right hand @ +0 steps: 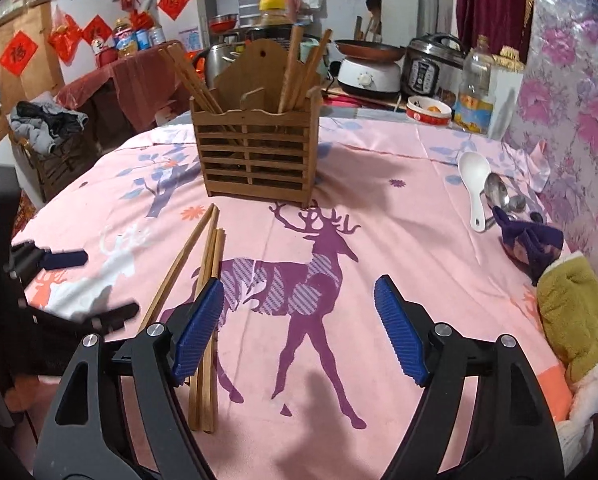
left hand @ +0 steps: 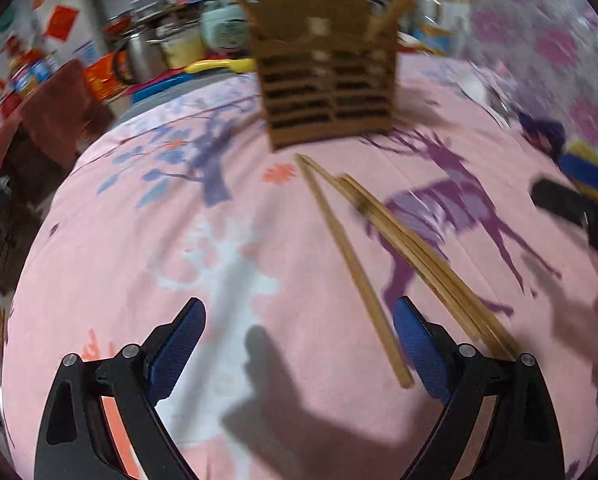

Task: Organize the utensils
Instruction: 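Withdraw both open grippers back to the remaining chopsticks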

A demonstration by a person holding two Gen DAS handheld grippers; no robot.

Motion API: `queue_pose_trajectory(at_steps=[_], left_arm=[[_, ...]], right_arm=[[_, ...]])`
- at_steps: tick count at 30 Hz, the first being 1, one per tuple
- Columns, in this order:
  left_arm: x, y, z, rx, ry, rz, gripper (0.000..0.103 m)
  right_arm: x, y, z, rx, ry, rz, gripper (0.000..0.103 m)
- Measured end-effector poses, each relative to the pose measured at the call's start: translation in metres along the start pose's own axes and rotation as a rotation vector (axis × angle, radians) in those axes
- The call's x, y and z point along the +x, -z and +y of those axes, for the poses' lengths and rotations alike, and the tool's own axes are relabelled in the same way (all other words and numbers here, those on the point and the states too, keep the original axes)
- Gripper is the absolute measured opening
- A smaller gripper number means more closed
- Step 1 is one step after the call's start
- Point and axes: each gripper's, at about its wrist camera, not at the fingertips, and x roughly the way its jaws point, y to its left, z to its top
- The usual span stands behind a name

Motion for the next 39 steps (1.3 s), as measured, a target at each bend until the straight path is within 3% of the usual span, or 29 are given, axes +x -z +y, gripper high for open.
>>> queue_pose_trajectory(at_steps=[6, 11, 15, 19, 23, 31, 34, 39], left_arm=[[0.012, 0.002, -0.019, 0.075, -0.033, 0.033, 0.093], [0.016, 0.002, -0.016, 0.065, -0.057, 0.041, 0.093], [0.024, -0.004, 0.005, -0.008, -0.130, 0.054, 0.093], [0.032, -0.007, 0.032, -0.129, -0.088, 0.098, 0.095], [0.036, -0.008, 0.043, -0.182, -0.048, 0.125, 0.099], [0.037, -0.009, 0.047, -0.191, -0.037, 0.134, 0.099], [0.037, -0.008, 0.045, -0.190, -0.042, 0.134, 0.099], [0.036, -0.007, 0.045, -0.188, -0.045, 0.131, 0.099]], right_arm=[[0.000, -0.001, -0.010, 0.051, -0.002, 0.000, 0.078], [0.000, -0.001, -0.013, 0.070, -0.003, 0.003, 0.078], [0.001, -0.001, -0.012, 0.071, -0.008, 0.010, 0.078], [0.007, 0.001, -0.009, 0.070, -0.088, 0.055, 0.078], [0.022, 0.013, 0.015, -0.029, -0.202, 0.161, 0.077], [0.036, 0.035, 0.042, -0.187, -0.182, 0.246, 0.043], [0.045, 0.032, 0.022, -0.124, -0.096, 0.257, 0.043], [0.044, 0.034, 0.018, -0.102, -0.127, 0.259, 0.035]])
